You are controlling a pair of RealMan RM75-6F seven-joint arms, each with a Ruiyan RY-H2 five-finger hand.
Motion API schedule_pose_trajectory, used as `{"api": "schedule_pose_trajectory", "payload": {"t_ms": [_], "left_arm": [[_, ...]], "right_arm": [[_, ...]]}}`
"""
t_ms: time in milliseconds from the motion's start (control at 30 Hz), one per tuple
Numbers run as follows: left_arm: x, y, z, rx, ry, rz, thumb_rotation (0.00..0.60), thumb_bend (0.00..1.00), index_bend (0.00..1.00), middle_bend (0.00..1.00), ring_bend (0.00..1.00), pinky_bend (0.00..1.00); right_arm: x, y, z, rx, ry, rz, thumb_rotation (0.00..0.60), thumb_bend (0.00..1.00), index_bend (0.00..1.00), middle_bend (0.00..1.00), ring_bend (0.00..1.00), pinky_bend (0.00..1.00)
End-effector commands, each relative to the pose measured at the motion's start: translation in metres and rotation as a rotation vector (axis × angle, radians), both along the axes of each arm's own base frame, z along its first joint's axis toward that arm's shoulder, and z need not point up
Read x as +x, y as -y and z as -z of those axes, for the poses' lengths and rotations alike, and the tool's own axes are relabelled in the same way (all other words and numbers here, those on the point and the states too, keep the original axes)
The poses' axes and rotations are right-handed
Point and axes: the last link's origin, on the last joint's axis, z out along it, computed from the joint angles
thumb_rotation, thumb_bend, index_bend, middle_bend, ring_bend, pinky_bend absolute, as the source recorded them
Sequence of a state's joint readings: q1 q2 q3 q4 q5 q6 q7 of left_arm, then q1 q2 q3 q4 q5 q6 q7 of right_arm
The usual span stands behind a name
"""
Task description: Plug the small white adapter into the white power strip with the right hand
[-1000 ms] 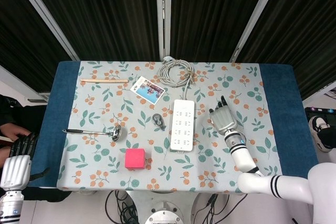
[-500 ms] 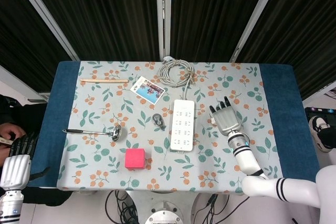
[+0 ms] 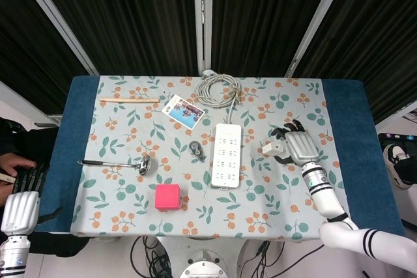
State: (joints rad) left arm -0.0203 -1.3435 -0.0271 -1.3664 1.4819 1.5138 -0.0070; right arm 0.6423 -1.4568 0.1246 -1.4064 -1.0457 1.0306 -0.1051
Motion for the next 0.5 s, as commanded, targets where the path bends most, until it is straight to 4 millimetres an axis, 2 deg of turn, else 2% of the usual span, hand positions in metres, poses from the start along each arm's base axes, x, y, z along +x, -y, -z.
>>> {"api": "schedule_pose_trajectory", "payload": {"t_ms": [33, 300, 500], "left_arm": [[0.0, 0.001, 0.0, -0.002, -0.002, -0.006, 0.6, 0.0, 0.02, 0.0, 0.0, 0.0], [0.001, 0.003, -0.001, 0.0, -0.005, -0.015, 0.6, 0.0, 0.02, 0.0, 0.0, 0.0], [0.001, 0.003, -0.001, -0.002, -0.006, -0.017, 0.6, 0.0, 0.02, 0.0, 0.0, 0.0]], "right_arm": [[-0.017, 0.004, 0.004, 0.01, 0.01, 0.002, 0.6, 0.09, 0.33, 0.36, 0.13, 0.0], [-0.024, 0.009, 0.019, 0.039, 0.02, 0.006, 0.6, 0.15, 0.38, 0.4, 0.14, 0.0], [-0.025, 0.012, 0.022, 0.04, 0.02, 0.0, 0.6, 0.19, 0.4, 0.42, 0.15, 0.0]]}}
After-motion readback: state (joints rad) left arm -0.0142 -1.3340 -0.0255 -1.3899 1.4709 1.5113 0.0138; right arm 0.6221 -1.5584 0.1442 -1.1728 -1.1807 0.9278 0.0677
